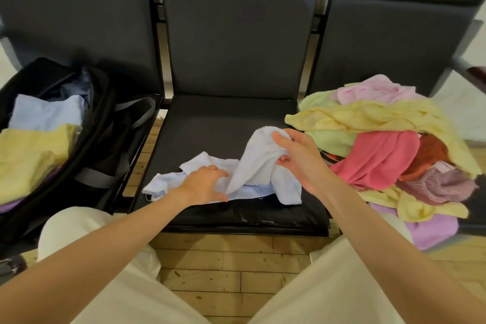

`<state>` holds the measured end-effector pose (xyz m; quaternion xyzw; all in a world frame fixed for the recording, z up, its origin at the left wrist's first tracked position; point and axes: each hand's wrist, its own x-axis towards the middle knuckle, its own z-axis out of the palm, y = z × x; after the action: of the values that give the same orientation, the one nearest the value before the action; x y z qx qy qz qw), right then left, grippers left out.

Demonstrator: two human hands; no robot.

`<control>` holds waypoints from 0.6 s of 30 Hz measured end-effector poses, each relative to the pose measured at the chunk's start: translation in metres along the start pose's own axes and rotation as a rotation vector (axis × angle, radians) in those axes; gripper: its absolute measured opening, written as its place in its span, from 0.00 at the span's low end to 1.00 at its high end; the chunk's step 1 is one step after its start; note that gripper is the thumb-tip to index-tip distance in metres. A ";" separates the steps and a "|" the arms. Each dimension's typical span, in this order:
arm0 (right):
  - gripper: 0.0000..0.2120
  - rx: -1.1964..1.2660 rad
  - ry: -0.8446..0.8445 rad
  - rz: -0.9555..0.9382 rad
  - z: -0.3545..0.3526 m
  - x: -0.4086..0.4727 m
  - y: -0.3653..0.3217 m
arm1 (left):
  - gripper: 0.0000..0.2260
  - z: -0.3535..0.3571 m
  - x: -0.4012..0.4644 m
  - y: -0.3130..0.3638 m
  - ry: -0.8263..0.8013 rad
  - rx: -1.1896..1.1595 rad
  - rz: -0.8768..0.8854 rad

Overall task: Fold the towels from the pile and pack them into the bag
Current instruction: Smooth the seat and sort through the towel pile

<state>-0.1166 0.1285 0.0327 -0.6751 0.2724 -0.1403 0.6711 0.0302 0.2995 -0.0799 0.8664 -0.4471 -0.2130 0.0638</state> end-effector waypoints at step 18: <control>0.05 -0.171 0.300 -0.058 -0.047 -0.002 0.041 | 0.06 -0.056 -0.011 -0.004 0.556 -0.458 -0.029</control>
<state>-0.1514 0.0927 -0.0040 -0.7088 0.3609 -0.2351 0.5587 0.0511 0.3064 -0.0268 0.8608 -0.3409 -0.0647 0.3723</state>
